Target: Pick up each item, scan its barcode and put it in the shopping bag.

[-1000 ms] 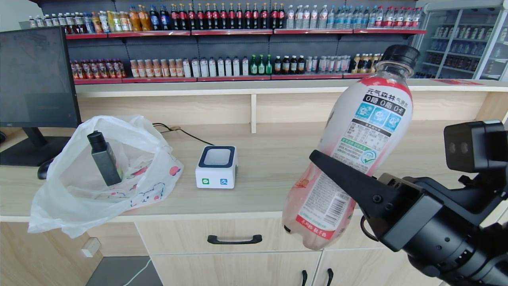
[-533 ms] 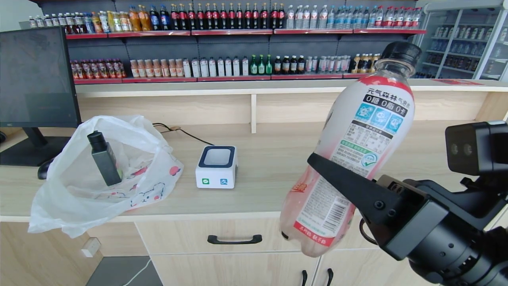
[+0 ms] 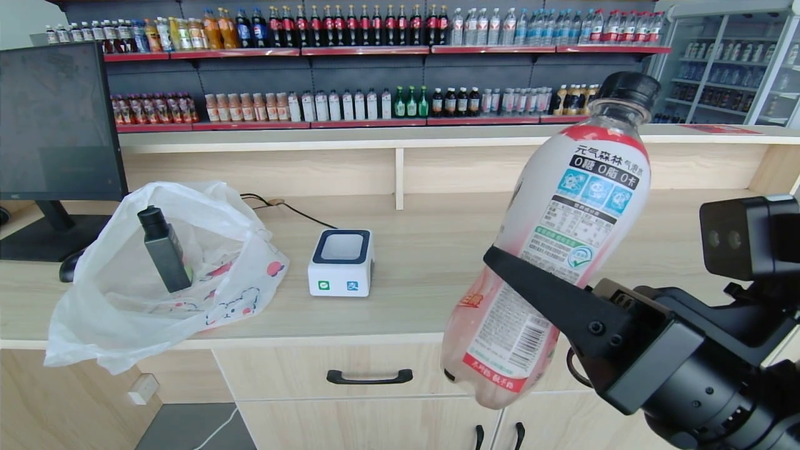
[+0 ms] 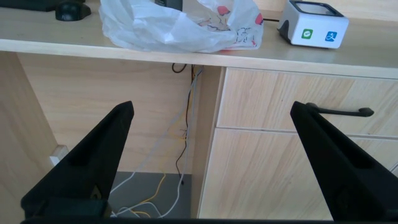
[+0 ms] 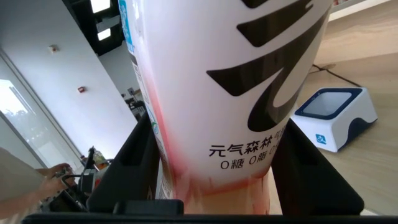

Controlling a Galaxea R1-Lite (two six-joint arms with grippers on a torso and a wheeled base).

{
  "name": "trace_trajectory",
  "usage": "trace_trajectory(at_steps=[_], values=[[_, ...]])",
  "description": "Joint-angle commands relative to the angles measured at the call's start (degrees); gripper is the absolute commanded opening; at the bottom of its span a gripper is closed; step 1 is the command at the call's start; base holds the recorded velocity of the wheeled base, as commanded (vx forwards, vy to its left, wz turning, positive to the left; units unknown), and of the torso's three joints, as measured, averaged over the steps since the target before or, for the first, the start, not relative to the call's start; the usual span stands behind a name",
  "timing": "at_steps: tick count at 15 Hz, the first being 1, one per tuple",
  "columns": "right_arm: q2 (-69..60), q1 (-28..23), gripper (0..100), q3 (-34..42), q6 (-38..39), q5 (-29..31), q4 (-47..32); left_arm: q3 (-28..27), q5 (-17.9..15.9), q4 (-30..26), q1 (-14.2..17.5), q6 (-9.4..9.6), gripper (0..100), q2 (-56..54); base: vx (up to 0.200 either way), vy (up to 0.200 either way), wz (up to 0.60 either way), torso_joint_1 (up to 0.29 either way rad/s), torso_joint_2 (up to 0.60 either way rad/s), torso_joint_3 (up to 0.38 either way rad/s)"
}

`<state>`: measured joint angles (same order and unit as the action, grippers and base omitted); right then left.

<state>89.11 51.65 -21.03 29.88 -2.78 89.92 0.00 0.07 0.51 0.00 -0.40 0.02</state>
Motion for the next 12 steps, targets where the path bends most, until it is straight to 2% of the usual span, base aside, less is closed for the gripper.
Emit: trace_trajectory(at_steps=[1,6,12], values=[[0.2,0.0,0,0.1,-0.3,0.0,0.1,0.0,0.0,0.0,0.0,-0.04,100,0.0,0.000,0.000,0.00,0.000,0.00,0.000],[1.4,-0.9,0,-0.3,-4.8,-0.1,0.1,0.0,0.0,0.0,0.0,0.05,100,0.0,0.000,0.000,0.00,0.000,0.00,0.000],[6.5,-8.5,0,-0.4,-19.9,0.2,0.1,0.0,0.0,0.0,0.0,0.14,100,0.0,0.000,0.000,0.00,0.000,0.00,0.000]])
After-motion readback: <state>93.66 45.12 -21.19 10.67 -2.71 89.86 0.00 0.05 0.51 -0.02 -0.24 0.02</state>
